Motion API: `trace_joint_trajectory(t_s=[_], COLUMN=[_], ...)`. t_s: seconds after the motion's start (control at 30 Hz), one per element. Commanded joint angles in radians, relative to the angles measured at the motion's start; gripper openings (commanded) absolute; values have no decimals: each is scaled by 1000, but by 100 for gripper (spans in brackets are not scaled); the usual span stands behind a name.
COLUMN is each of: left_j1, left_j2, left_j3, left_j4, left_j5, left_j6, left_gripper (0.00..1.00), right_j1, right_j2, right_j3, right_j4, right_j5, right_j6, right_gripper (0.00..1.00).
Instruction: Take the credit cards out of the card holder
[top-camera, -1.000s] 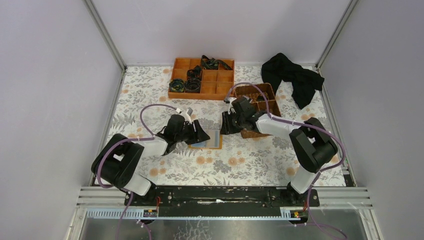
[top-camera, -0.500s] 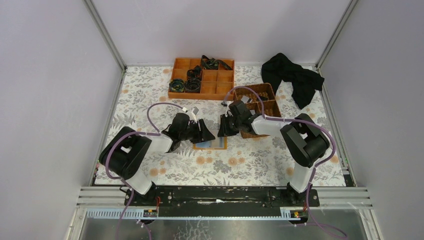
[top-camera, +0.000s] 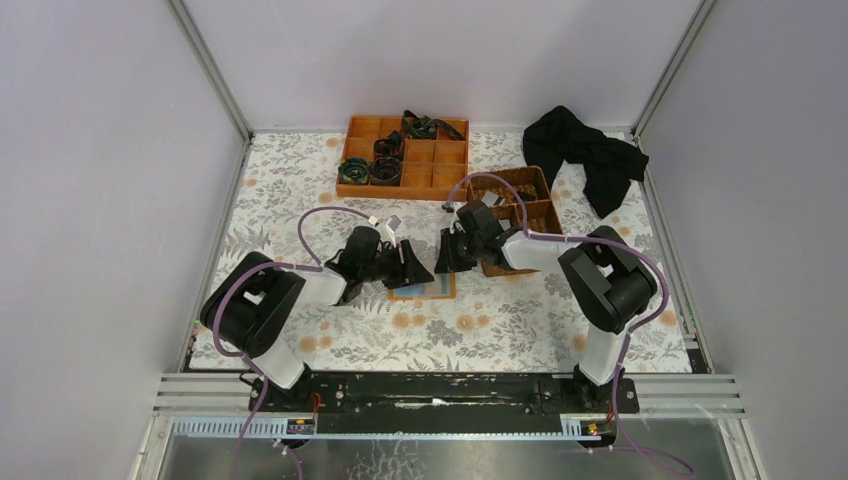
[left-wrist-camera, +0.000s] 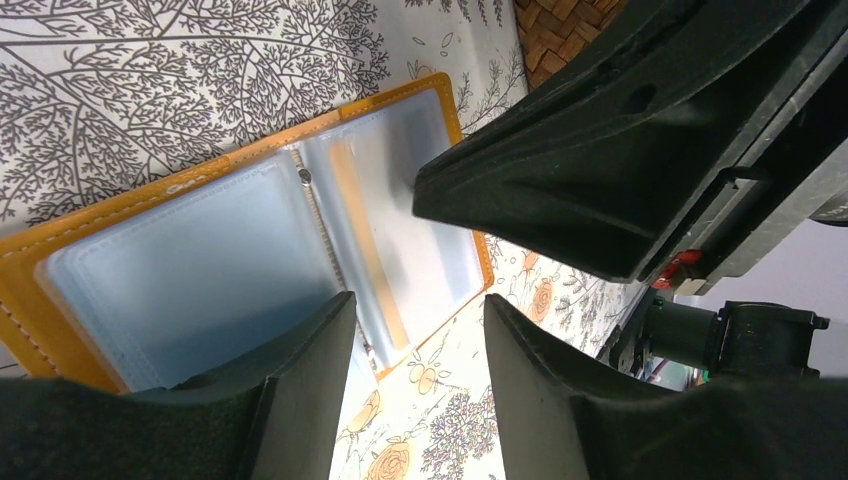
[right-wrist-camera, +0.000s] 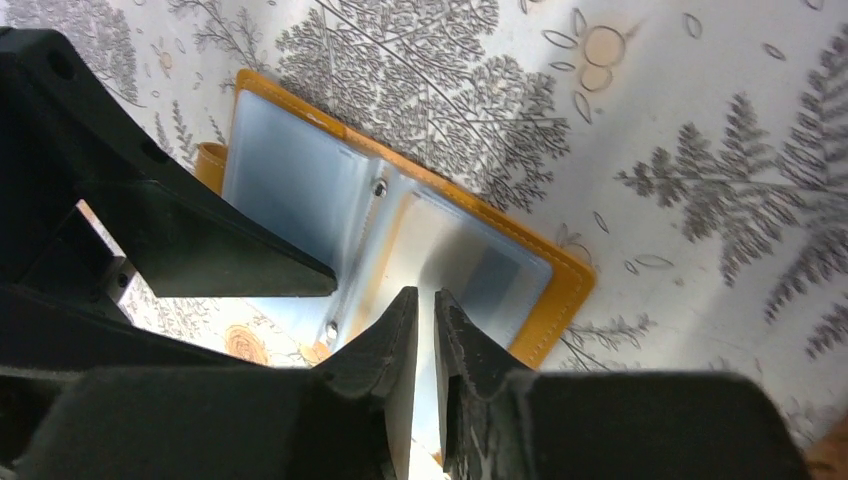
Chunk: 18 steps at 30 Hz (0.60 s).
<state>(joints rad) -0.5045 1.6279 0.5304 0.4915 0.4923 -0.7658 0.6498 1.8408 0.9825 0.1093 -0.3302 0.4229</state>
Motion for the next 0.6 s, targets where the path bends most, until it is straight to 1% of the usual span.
trace_joint_trajectory(t_s=[0.0, 0.2, 0.37, 0.4, 0.43, 0.47, 0.5, 0.53, 0.57], left_j1=[-6, -7, -7, -7, -6, -7, -7, -6, -6], left_j2=[-8, 14, 23, 25, 28, 31, 35, 39, 46], left_j3=[7, 3, 9, 8, 7, 4, 2, 0, -2], left_j4=[20, 75, 81, 81, 81, 81, 81, 83, 87], left_j5=[16, 47, 48, 47, 47, 45, 43, 41, 43], left_j6=[3, -30, -33, -35, -34, -33, -32, -33, -34], left_gripper=[57, 57, 57, 57, 57, 57, 57, 57, 57], right_j1=[7, -15, -19, -19, -18, -18, -18, -18, -18], right_j2=[-108, -157, -134, -123, -113, -105, -99, -97, -96], right_j3=[17, -7, -39, -42, -45, -50, -54, -59, -63], right_j4=[-119, -176, -159, -152, -139, -123, -105, -92, -82], right_j5=[117, 155, 135, 119, 97, 71, 49, 38, 29], right_j6=[-38, -64, -61, -53, -47, -40, -31, -23, -18], right_gripper=[19, 19, 18, 21, 27, 40, 48, 50, 50])
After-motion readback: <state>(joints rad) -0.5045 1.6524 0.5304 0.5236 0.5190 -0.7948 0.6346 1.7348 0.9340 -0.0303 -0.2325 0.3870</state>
